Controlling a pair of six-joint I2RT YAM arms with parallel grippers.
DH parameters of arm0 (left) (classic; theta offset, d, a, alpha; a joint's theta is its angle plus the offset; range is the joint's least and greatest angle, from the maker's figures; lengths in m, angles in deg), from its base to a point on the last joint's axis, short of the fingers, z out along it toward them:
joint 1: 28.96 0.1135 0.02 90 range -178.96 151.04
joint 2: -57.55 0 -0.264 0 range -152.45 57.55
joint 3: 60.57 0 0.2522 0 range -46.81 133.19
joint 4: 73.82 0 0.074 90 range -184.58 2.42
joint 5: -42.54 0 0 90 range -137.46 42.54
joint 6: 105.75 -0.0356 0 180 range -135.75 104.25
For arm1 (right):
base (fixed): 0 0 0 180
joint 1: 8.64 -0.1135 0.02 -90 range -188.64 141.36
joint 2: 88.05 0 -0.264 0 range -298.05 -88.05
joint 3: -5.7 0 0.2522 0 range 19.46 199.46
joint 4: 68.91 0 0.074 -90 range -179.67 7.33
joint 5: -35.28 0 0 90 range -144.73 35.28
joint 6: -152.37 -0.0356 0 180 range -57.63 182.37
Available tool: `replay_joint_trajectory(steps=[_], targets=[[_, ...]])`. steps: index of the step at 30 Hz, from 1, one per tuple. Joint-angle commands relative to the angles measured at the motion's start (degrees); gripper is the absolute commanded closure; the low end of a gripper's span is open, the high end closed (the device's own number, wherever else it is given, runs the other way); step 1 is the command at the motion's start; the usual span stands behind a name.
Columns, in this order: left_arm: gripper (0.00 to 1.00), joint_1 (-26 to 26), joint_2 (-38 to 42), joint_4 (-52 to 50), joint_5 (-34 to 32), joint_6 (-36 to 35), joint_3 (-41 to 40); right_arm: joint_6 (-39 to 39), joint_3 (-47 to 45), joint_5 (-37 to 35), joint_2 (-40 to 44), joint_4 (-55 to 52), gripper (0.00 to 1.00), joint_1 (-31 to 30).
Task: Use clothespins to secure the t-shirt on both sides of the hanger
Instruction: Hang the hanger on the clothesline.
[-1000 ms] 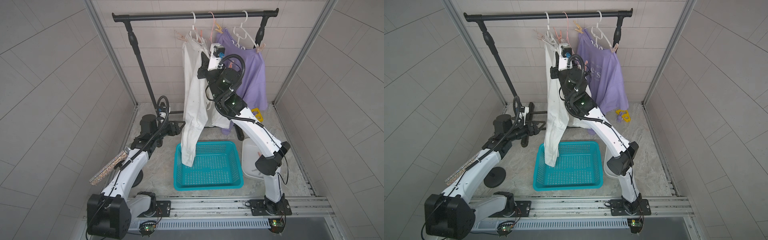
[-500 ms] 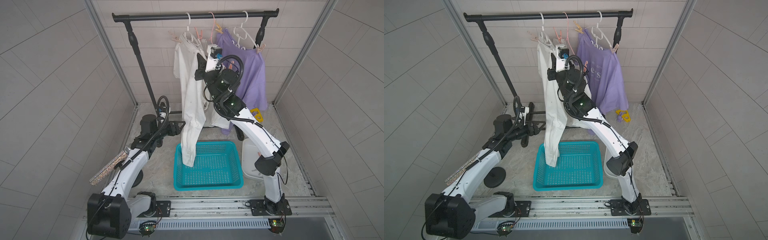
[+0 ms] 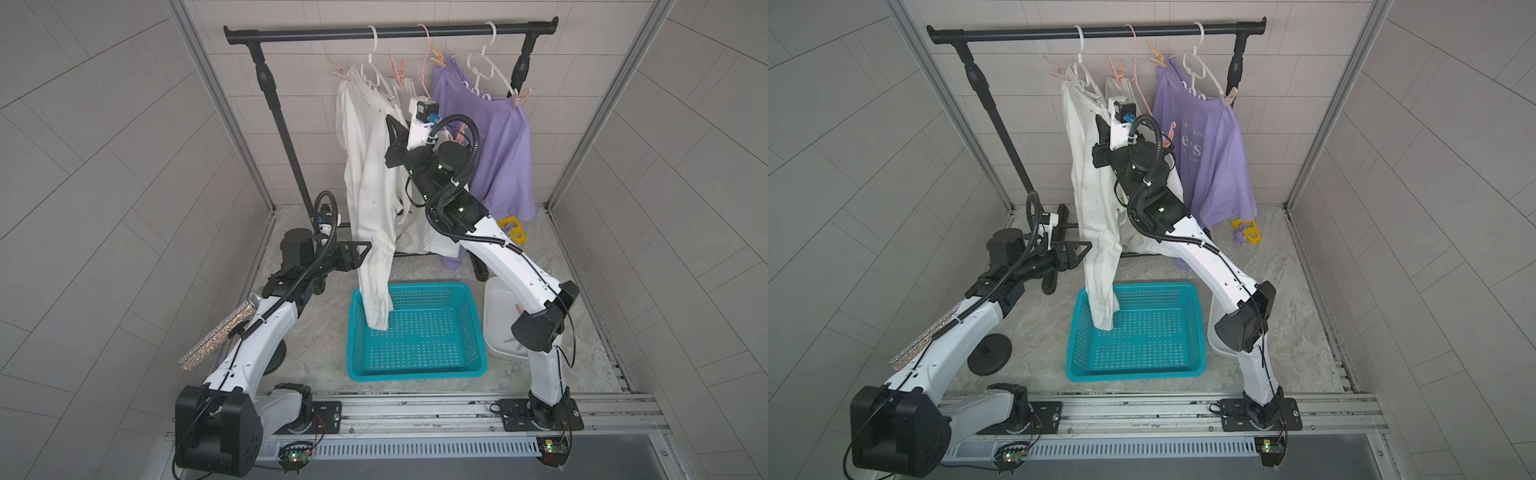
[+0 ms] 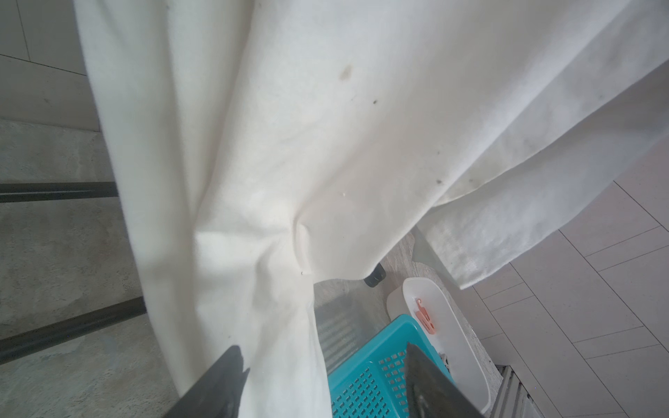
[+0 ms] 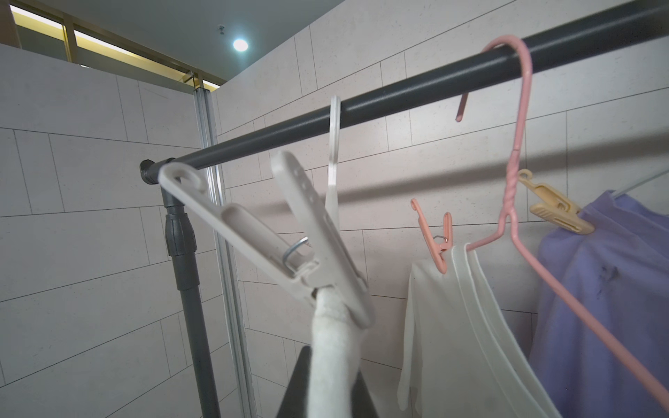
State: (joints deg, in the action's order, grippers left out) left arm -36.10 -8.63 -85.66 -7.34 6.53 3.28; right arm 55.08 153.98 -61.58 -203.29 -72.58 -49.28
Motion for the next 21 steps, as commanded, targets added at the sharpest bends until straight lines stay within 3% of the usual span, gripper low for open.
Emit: replay_joint_trajectory(steps=[1,7,14,16,21], targets=[[0.26,0.3,-0.1,2.0,1.0,0.0,-0.7,-1.4,-0.1,4.5,2.1,-0.5,1.0,-0.6],[0.26,0.3,-0.1,2.1,1.1,0.0,-0.6,-3.2,3.9,10.2,0.3,-3.7,1.0,-0.6],[0.26,0.2,-0.2,2.4,1.4,0.1,-0.8,-2.4,4.0,8.0,0.5,-5.7,1.0,-0.7],[0.26,0.2,-0.3,2.5,1.3,0.3,-0.9,-1.9,4.0,7.4,0.8,-6.8,0.93,-0.7],[0.26,-0.4,-0.7,2.9,1.2,0.7,-0.9,-0.7,3.6,6.9,1.9,-9.4,0.59,-0.6]])
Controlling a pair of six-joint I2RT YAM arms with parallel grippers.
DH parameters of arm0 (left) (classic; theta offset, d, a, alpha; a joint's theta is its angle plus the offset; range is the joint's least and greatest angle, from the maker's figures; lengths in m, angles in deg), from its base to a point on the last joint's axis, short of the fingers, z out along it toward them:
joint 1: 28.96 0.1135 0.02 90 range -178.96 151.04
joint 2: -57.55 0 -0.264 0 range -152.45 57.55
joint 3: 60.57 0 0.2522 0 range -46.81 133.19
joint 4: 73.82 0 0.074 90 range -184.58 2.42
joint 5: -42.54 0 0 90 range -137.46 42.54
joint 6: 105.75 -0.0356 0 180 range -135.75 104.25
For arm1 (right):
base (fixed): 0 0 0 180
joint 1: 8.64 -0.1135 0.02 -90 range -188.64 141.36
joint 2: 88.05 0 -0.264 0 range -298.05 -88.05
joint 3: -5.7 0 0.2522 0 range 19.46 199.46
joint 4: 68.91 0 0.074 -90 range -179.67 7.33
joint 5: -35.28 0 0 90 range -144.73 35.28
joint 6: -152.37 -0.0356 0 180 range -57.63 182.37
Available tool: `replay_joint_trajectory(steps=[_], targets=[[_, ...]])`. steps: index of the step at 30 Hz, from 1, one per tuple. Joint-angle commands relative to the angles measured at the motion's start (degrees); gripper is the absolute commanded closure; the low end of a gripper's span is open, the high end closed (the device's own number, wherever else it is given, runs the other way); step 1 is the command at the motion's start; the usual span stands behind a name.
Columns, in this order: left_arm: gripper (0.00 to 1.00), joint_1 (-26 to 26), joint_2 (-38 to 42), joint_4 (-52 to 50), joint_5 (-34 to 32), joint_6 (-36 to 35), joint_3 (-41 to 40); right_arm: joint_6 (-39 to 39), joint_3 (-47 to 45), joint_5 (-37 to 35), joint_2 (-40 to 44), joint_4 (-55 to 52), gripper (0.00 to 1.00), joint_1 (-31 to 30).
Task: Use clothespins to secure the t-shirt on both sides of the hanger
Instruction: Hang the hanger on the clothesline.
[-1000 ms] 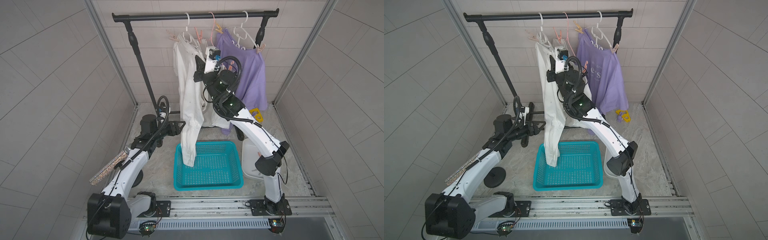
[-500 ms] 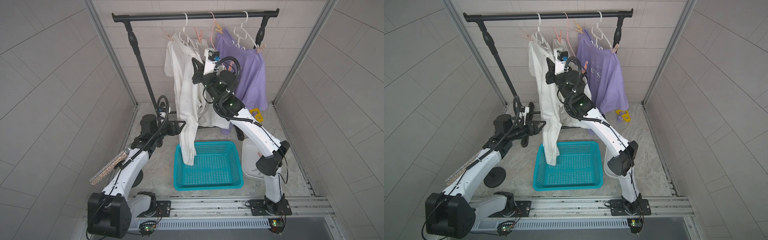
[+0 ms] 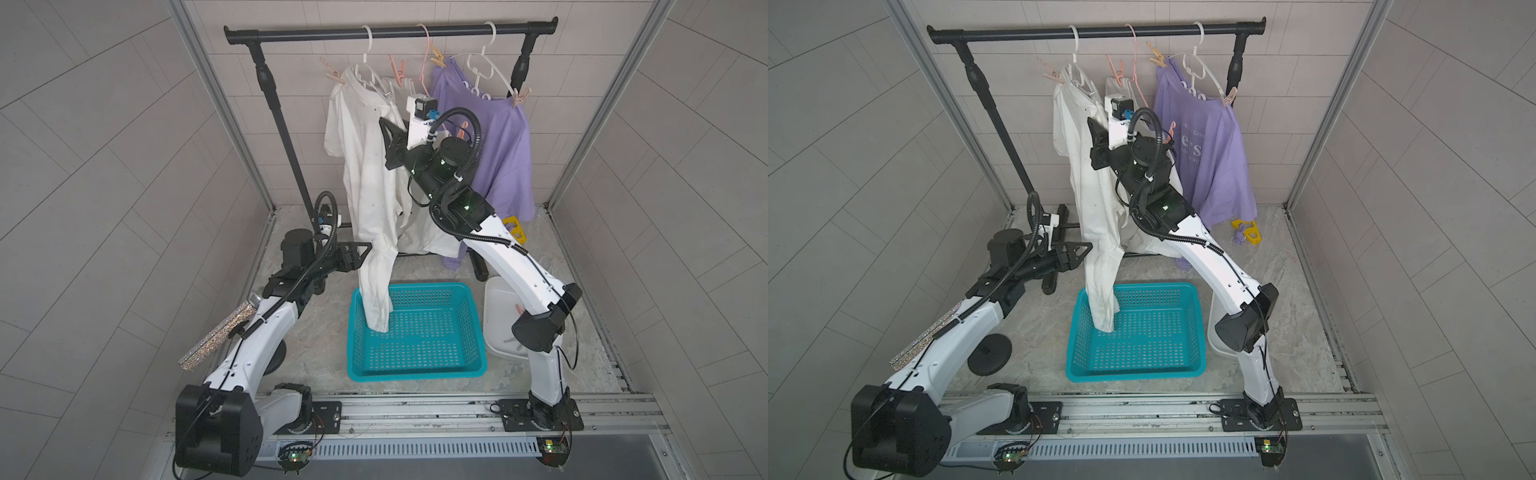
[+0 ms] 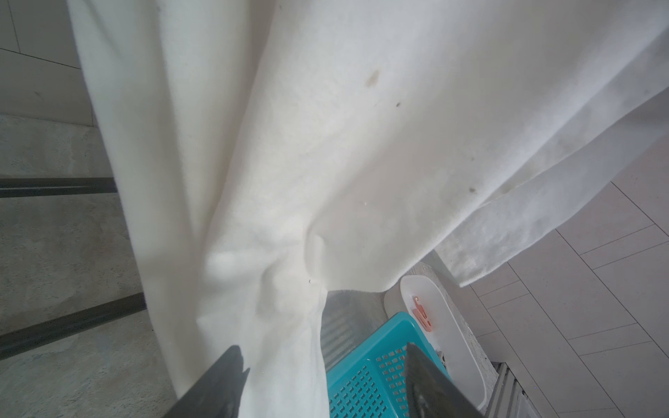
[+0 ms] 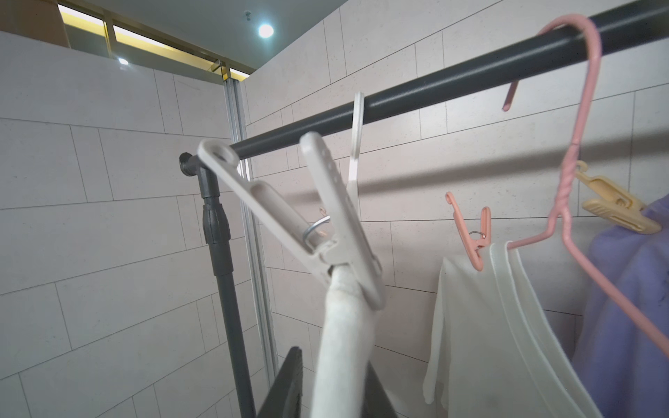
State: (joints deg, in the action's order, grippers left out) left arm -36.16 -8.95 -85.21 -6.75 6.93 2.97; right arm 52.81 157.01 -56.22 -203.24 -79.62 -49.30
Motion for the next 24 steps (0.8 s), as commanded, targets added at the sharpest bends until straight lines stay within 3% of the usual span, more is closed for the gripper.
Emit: replay_joint_trajectory(steps=[1,10,12,18,24], targets=[[0.27,-0.6,-0.5,2.5,0.6,0.3,-0.6,2.0,0.0,1.5,2.4,-2.9,0.51,-0.6],[0.26,-4.8,-1.5,3.7,-3.5,2.1,0.7,5.2,-15.5,-3.1,12.8,-2.8,0.08,-0.6],[0.26,-5.1,-1.7,4.6,-4.4,3.3,0.3,6.2,-20.6,-3.6,16.0,-2.5,0.02,-0.6],[0.26,-6.7,-3.4,5.6,-4.4,4.2,0.0,7.7,-38.9,-4.7,27.4,2.1,0.0,-0.6],[0.26,-9.4,-5.6,6.2,-5.9,4.6,1.2,7.0,-51.6,-5.5,36.0,0.2,0.0,-0.6]])
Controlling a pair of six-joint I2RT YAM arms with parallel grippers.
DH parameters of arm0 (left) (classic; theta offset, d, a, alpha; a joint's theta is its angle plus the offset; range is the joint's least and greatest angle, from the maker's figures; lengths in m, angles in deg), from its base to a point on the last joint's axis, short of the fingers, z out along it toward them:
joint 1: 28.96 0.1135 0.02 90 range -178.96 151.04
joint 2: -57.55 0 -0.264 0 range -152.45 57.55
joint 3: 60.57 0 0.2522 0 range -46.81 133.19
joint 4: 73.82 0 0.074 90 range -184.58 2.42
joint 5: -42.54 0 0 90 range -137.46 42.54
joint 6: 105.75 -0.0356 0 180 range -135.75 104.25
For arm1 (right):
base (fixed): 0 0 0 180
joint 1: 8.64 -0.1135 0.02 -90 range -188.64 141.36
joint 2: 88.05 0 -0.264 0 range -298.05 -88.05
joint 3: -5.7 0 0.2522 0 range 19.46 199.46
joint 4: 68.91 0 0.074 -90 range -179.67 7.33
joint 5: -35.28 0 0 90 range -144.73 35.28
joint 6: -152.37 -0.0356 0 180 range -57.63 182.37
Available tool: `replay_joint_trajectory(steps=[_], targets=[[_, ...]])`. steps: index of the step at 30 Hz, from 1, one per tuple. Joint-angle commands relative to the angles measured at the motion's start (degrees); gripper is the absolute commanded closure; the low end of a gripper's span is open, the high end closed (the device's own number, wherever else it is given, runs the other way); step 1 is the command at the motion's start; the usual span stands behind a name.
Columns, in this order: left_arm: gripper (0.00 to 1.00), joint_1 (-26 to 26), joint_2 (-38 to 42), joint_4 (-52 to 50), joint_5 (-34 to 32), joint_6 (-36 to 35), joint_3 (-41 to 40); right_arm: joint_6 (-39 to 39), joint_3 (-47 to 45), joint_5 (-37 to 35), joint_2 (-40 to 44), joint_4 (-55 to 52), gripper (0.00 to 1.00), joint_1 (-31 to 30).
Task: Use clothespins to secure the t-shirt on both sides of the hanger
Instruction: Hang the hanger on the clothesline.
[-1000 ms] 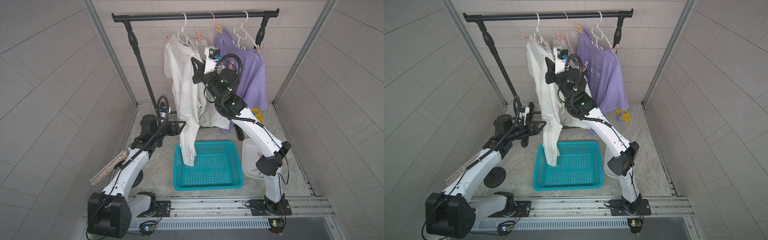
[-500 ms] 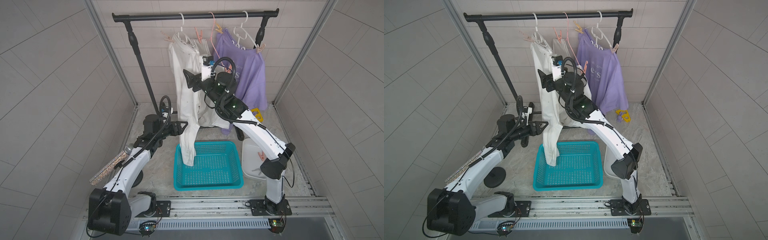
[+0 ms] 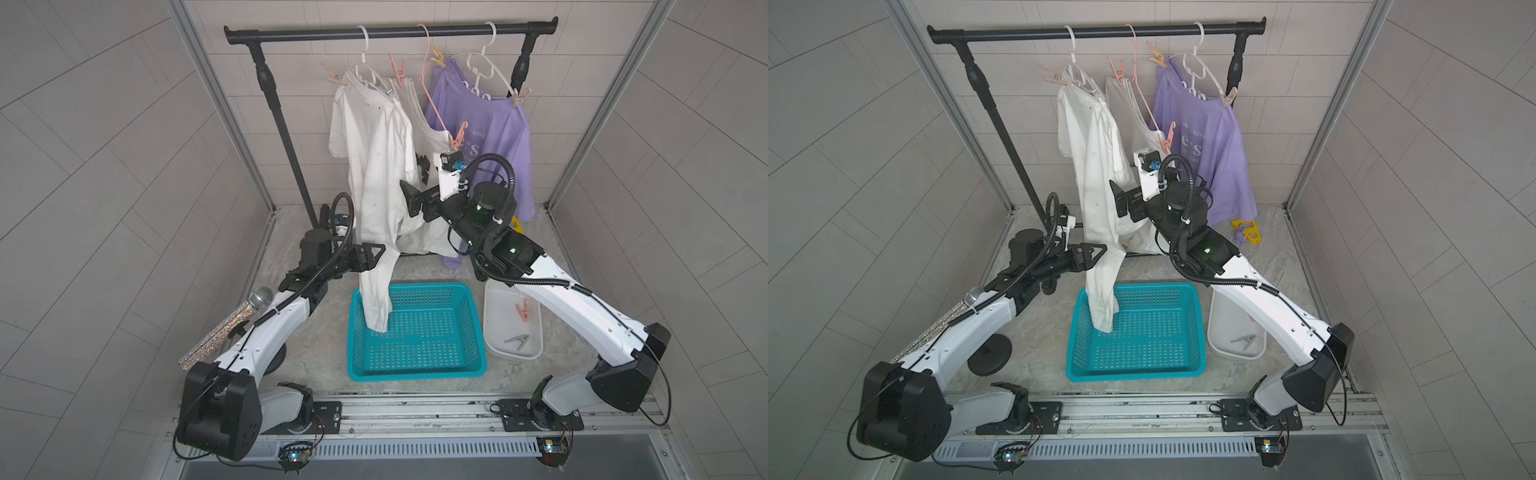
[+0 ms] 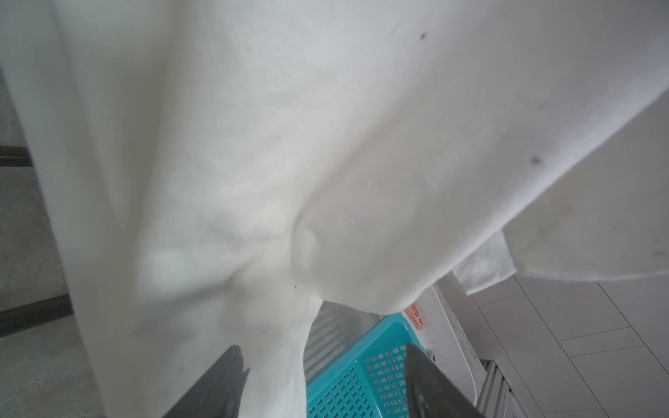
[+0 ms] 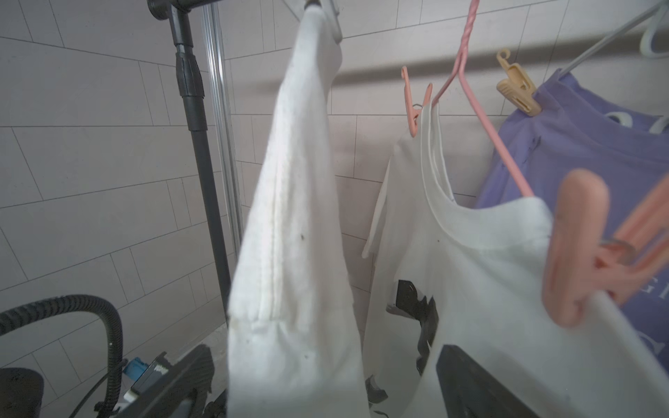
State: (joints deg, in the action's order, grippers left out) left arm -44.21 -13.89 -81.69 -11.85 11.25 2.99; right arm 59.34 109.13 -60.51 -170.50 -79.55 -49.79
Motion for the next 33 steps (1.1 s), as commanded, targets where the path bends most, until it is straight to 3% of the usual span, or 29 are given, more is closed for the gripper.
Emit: replay_joint_trajectory(steps=[1,10,22,33], targets=[[0.26,-1.8,-1.0,2.8,-1.3,0.1,1.5,0.2,-6.3,-1.5,4.8,0.0,0.0,-0.1],[0.27,-6.0,-7.6,5.0,-3.8,0.2,5.4,-4.5,-24.6,-3.1,17.9,-3.1,0.0,-0.1],[0.27,-5.9,-20.7,6.9,-5.5,-2.4,14.8,-7.4,-41.2,-9.4,36.6,-15.4,0.0,0.3],[0.27,-2.2,-33.7,5.8,-6.4,-4.8,29.1,-10.9,-46.1,-13.5,44.1,-24.0,0.0,0.6]])
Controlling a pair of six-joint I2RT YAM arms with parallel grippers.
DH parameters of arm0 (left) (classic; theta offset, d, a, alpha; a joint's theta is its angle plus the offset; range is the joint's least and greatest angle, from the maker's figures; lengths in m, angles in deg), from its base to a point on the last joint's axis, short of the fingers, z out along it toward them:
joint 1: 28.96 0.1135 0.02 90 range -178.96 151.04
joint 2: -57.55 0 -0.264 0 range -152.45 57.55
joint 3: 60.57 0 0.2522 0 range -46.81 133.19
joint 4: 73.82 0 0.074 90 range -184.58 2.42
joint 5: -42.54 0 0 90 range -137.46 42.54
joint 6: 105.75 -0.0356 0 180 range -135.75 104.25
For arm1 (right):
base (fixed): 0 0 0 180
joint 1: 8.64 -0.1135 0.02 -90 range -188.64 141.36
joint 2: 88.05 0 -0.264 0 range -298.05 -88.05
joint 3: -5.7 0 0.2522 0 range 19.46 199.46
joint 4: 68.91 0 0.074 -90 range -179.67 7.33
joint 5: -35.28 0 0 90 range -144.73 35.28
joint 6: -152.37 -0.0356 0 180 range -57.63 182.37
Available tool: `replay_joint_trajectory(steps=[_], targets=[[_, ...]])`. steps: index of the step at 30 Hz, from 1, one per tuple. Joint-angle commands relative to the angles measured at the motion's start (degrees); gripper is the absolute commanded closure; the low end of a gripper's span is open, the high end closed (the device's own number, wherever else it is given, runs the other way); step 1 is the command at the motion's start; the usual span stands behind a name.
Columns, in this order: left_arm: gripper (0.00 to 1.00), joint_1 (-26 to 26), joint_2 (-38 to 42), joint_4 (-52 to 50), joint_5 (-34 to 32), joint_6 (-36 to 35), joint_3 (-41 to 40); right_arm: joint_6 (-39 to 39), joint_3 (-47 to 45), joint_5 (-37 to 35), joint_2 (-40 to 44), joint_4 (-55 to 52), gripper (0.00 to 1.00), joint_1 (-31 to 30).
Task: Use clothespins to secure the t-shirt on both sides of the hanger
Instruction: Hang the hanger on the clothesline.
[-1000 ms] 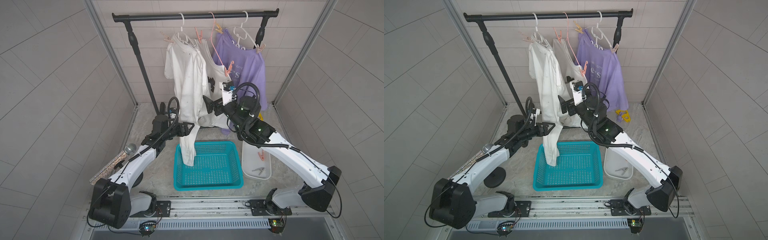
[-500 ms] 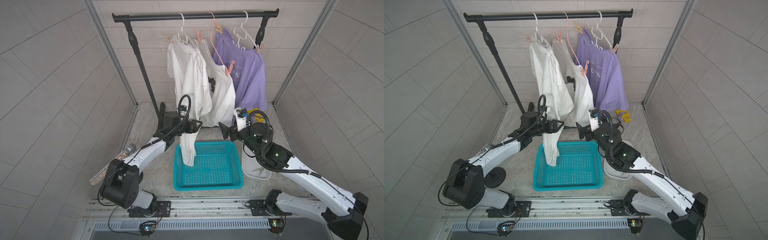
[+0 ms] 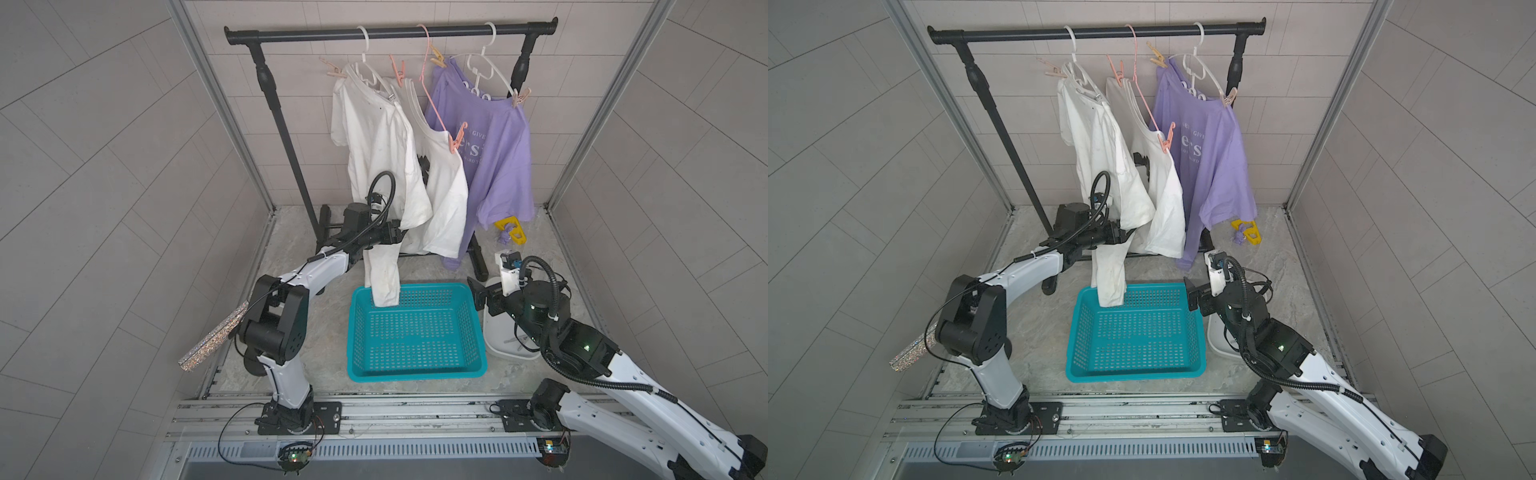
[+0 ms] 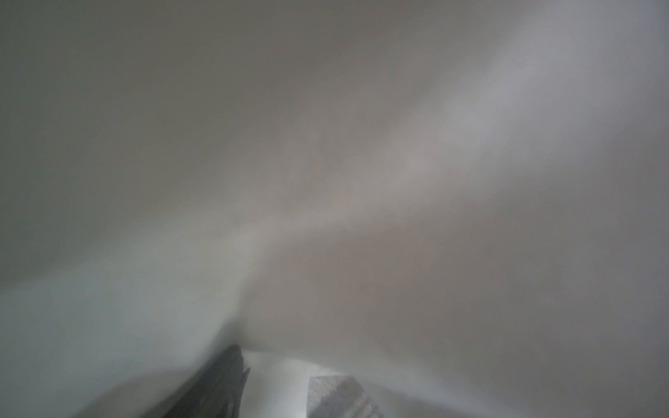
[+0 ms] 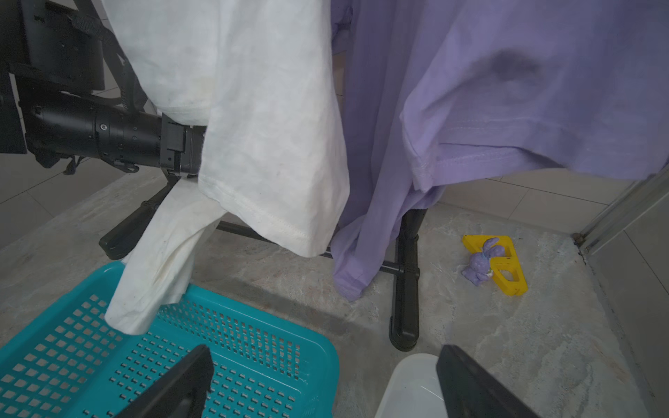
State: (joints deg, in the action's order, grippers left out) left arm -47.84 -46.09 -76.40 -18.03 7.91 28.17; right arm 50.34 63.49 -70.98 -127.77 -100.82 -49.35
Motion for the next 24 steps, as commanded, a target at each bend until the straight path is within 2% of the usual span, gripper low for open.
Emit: replay_joint_trajectory(steps=[1,4,8,13,16,19,22,24], targets=[[0.27,1.8,-2.2,-0.2,-0.3,-1.3,5.1,-2.0,-0.6,-3.2,1.6,-2.9,0.0,0.3],[0.27,2.1,-3.1,-2.0,0.1,-2.1,7.9,-1.9,-0.6,-3.5,1.8,-3.4,0.0,0.3],[0.26,2.1,-0.6,-2.7,-0.2,-2.8,7.1,-1.7,-0.6,-4.0,1.4,-3.6,0.0,0.6],[0.25,2.1,5.3,-4.8,0.0,-4.7,2.0,-1.1,-0.7,-4.3,-0.5,-3.7,0.0,1.5],[0.22,2.1,9.4,-6.8,0.1,-6.4,-2.6,0.0,-0.9,-6.9,-2.0,-3.6,0.0,2.1],[0.17,2.1,13.2,-11.2,0.0,-9.0,-5.9,1.5,-0.9,-8.9,-3.7,-3.3,0.0,4.0],[0.11,2.2,16.7,-16.6,-2.8,-13.6,-8.9,2.2,-1.0,-9.7,-6.0,-2.5,0.0,7.8],[0.01,2.6,19.2,-19.4,-5.7,-15.7,-10.8,3.1,-1.3,-8.2,-7.6,-1.2,0.0,11.7]])
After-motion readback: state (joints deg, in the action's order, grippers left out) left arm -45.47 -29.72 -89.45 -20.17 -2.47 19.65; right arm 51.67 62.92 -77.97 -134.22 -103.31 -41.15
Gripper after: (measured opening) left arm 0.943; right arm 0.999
